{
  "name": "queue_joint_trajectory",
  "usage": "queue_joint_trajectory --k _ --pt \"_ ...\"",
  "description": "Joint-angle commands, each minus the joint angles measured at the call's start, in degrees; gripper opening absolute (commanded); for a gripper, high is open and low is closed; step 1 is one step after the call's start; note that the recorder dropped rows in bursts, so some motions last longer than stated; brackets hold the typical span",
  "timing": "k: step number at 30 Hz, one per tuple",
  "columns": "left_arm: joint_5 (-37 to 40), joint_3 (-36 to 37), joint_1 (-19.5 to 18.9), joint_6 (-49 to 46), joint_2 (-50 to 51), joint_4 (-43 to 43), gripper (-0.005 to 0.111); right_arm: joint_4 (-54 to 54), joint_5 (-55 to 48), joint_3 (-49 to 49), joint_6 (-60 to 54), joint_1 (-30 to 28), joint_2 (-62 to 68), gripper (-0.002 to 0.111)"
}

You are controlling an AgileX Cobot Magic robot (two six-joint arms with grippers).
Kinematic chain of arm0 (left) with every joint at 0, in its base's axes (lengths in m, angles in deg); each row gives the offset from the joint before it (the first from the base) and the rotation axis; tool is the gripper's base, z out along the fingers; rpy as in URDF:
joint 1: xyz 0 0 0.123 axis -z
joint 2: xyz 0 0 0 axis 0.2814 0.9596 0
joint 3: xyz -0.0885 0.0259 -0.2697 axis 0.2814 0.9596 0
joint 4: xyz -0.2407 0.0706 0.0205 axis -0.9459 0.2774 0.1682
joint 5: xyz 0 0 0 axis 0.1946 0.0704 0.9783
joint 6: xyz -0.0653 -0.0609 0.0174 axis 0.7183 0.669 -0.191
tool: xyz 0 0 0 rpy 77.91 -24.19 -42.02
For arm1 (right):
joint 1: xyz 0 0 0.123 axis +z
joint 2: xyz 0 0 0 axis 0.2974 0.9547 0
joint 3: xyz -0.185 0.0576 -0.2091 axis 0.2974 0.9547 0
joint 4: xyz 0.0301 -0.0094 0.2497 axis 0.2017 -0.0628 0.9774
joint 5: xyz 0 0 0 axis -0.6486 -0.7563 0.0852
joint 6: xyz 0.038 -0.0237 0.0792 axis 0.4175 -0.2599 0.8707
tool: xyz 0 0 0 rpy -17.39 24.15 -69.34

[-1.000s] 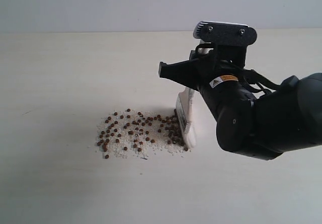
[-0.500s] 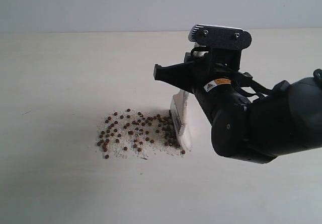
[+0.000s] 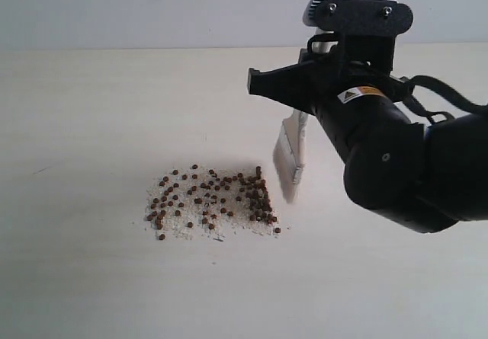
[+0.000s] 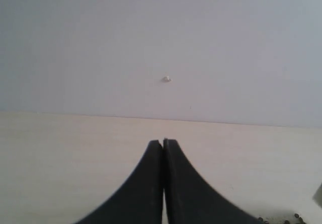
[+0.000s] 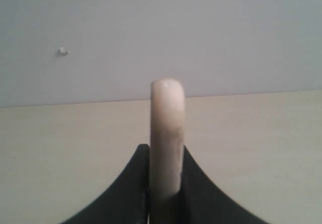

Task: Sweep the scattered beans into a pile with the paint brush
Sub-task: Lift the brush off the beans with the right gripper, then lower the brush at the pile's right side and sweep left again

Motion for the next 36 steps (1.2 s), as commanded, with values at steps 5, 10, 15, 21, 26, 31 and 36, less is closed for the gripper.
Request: queue_joint_trajectory --k 5,10,15,21,26,31,36 --pt "-0.2 0.2 -0.1 0.3 -0.5 -0.4 0.000 13.6 3.8 3.2 -15.1 0.1 -6.3 0.000" --pt "-0.2 0.2 -0.1 0.3 -0.5 -0.4 0.000 13.6 1.9 7.3 -10.8 0.1 -6.2 0.000" --pt "-0.2 0.2 -0.1 0.3 -0.5 -0.4 0.000 12.6 0.7 8.0 -8.3 2.9 -4.4 0.000" --pt "-0.2 0.2 -0.1 0.1 -0.5 -0.4 0.000 10.5 10.3 7.9 5.2 9.4 3.0 0.000" --pt "-0.2 0.2 -0.1 0.1 -0.5 -0.4 0.000 5.3 10.7 5.1 14.0 10.1 10.5 0.000" --pt "-0.2 0.2 -0.1 0.0 -0.5 -0.4 0.000 3.0 9.4 0.3 13.6 10.1 11.1 0.000" --pt "-0.2 0.2 -0.1 0.0 -0.5 -0.4 0.000 3.7 9.3 -0.6 11.7 10.1 11.1 0.000"
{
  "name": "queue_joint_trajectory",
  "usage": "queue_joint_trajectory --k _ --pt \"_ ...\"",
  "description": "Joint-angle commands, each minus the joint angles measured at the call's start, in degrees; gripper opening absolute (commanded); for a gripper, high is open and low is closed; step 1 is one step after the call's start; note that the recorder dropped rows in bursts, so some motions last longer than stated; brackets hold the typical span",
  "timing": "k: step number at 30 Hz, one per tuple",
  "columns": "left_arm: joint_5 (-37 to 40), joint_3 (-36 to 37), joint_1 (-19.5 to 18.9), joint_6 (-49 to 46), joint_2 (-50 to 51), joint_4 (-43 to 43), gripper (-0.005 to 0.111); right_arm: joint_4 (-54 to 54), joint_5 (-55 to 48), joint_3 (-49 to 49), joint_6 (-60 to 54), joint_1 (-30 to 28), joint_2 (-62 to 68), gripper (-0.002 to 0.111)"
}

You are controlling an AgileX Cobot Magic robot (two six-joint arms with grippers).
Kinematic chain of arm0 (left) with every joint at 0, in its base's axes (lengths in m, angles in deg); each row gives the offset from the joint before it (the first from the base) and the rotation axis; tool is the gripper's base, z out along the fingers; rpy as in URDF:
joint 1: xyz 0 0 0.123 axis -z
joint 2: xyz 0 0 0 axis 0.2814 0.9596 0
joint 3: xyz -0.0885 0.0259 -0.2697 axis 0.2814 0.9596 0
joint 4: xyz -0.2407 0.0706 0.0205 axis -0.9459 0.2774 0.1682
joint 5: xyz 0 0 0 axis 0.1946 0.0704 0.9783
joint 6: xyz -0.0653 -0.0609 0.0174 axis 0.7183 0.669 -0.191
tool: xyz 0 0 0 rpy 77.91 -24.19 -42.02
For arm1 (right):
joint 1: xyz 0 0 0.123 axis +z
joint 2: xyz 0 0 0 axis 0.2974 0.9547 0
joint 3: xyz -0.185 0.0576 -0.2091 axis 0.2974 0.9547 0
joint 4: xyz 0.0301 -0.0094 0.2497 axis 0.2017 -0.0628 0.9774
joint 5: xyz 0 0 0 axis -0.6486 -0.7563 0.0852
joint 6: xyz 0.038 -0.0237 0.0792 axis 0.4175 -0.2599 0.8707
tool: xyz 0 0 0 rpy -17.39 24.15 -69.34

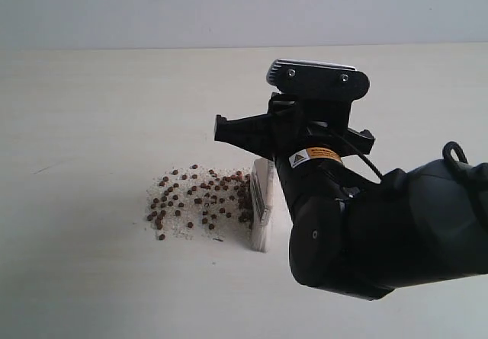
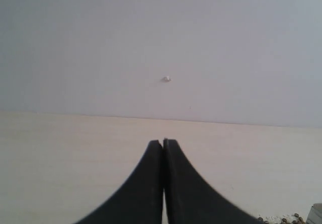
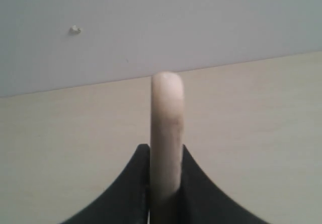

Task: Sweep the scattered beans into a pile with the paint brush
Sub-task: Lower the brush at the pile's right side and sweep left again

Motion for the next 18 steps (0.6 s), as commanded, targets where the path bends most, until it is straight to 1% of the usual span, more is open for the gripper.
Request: queue_joint_trajectory --k 1,6,12,18 --pt "-0.2 0.2 -0.1 0.0 -0.5 -0.4 0.000 0.0 -0.9 -0.4 -0.6 0.2 0.6 0.000" --pt "-0.2 0.2 -0.1 0.0 -0.5 -0.4 0.000 -0.1 -1.1 -0.4 -0.3 0.2 1.0 0.000" --pt "-0.2 0.2 -0.1 0.0 -0.5 -0.4 0.000 -2.4 -1.4 -0.9 4.2 0.2 3.2 0.000" --pt "-0.2 0.2 -0.1 0.0 -0.5 -0.4 0.000 -2.0 -1.9 -2.8 2.3 0.2 4.4 0.000"
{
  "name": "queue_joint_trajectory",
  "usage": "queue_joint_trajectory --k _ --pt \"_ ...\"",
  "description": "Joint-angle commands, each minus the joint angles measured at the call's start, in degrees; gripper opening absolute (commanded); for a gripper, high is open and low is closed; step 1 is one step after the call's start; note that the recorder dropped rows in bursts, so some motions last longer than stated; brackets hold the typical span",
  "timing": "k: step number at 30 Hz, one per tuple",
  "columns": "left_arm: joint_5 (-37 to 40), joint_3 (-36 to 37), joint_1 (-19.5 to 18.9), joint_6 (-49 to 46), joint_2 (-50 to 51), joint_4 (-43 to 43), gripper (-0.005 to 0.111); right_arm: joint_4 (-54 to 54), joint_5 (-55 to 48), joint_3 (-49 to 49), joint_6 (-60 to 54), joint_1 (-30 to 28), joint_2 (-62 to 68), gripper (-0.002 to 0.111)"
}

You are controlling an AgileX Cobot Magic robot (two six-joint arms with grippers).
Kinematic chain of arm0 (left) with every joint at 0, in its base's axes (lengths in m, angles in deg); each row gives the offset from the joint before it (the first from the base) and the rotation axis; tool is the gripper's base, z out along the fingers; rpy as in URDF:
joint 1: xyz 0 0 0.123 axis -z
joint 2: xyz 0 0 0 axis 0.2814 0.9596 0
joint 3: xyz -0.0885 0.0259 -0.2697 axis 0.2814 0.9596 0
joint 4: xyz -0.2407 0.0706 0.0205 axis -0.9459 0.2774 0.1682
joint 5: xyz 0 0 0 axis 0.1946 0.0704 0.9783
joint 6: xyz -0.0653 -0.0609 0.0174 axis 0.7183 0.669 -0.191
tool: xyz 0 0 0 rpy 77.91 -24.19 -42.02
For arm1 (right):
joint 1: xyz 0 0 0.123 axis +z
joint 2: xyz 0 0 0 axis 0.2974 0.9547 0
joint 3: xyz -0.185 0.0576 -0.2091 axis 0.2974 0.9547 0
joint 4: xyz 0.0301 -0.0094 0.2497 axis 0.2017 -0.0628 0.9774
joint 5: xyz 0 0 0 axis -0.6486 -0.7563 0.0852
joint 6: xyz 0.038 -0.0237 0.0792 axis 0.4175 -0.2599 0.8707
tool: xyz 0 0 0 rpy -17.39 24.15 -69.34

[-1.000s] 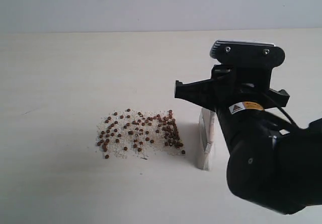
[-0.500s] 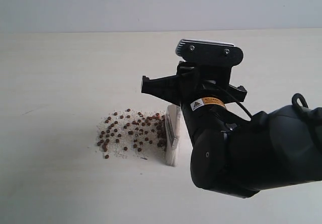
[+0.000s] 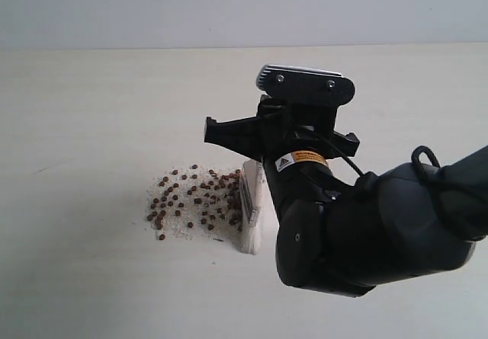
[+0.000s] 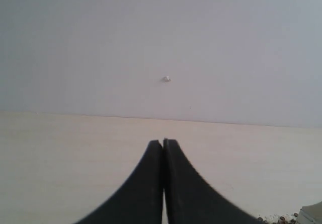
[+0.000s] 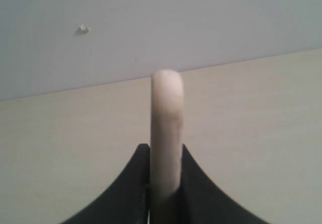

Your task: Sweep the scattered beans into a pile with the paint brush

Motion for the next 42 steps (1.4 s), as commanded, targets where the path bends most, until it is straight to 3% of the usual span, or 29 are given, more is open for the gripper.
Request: queue_joint_trajectory --k 1,7,29,34,39,42 --pt "-0.2 0.2 -0.1 0.0 -0.5 -0.4 0.000 0.5 -2.5 -0.8 -2.1 0.2 0.6 0.000" --pt "-0.2 0.2 -0.1 0.0 -0.5 -0.4 0.000 8.7 -2.1 -0.8 -11.9 0.2 -0.6 0.000" --pt "-0.2 0.2 -0.1 -0.1 -0.5 -0.4 0.000 5.4 -0.7 0.1 -17.8 0.2 -11.1 0.000" --pt "-0.2 0.2 -0.1 -0.1 -0.5 -0.4 0.000 2.8 2.6 3.6 -13.5 0.2 -12.8 0.000" --pt "-0.2 0.2 -0.1 -0.3 -0.5 -0.4 0.000 -8.6 9.5 9.7 1.4 -0.9 -13.6 0.000" --pt "-0.2 0.2 -0.1 -0.3 -0.5 -0.4 0.000 -7.5 9.4 10.7 2.1 -3.1 -13.7 0.000"
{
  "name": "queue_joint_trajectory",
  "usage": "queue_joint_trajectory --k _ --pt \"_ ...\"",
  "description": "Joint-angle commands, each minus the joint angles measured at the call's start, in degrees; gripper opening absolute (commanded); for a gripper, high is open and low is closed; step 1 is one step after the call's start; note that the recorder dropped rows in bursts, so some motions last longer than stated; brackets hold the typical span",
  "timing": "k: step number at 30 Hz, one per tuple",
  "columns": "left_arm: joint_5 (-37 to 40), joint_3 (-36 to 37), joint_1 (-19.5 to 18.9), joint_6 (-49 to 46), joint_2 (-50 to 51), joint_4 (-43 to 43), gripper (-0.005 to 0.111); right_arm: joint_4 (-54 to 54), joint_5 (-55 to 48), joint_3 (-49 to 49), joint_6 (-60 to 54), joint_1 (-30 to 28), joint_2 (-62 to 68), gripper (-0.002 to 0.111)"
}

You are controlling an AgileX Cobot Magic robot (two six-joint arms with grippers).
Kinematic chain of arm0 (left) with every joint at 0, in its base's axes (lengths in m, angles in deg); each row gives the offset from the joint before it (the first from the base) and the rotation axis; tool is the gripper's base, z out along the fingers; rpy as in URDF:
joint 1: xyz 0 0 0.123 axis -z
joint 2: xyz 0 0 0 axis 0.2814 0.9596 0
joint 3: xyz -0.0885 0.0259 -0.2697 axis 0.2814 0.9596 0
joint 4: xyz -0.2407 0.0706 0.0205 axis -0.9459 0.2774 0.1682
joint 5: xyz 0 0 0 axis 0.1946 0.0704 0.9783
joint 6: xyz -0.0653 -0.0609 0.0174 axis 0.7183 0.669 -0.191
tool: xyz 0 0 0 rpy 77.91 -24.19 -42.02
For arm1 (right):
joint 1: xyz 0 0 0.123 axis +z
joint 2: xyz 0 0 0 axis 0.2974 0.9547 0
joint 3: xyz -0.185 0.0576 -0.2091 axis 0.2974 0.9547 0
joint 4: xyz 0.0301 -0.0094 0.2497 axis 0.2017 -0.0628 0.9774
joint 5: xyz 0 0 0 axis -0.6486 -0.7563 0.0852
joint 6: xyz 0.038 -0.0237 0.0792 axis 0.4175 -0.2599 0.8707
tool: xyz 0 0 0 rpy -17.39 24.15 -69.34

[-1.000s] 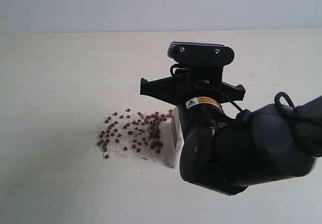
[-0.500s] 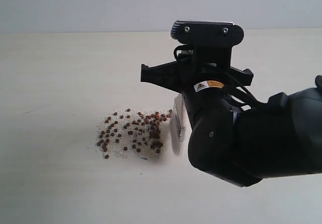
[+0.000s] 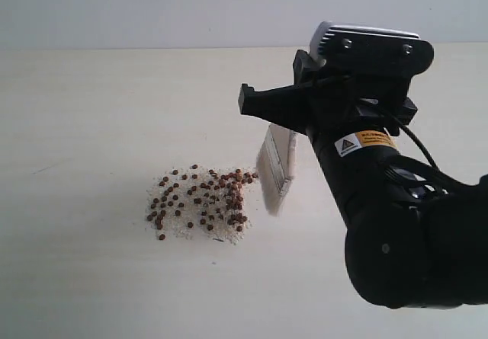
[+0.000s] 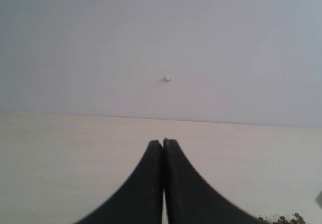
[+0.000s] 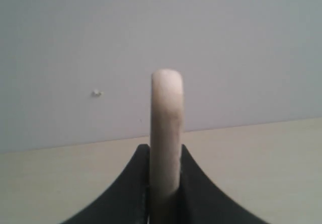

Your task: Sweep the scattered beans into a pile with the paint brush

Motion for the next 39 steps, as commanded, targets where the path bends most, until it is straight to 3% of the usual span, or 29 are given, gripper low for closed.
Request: queue_joint_trajectory --k 1,5,10,24,39 --pt "-0.2 0.2 -0.1 -0.2 -0.5 -0.4 0.000 -1.9 1.6 1.5 2.0 -3.1 -0.6 0.000" --pt "-0.2 0.2 -0.1 -0.2 -0.5 -0.4 0.000 -4.3 -0.1 1.5 -6.0 -5.3 -0.6 0.000" --pt "-0.2 0.2 -0.1 -0.2 -0.5 -0.4 0.000 -8.7 -0.1 1.5 -6.6 -7.1 0.6 0.000" --pt "-0.2 0.2 -0.1 -0.4 -0.5 -0.4 0.000 -8.1 1.4 -7.6 -5.0 -7.2 15.6 0.000" --pt "0.0 0.2 -0.1 -0.5 -0.5 -0.4 0.000 -18.1 -4.7 -11.1 2.5 -7.1 17.3 0.000"
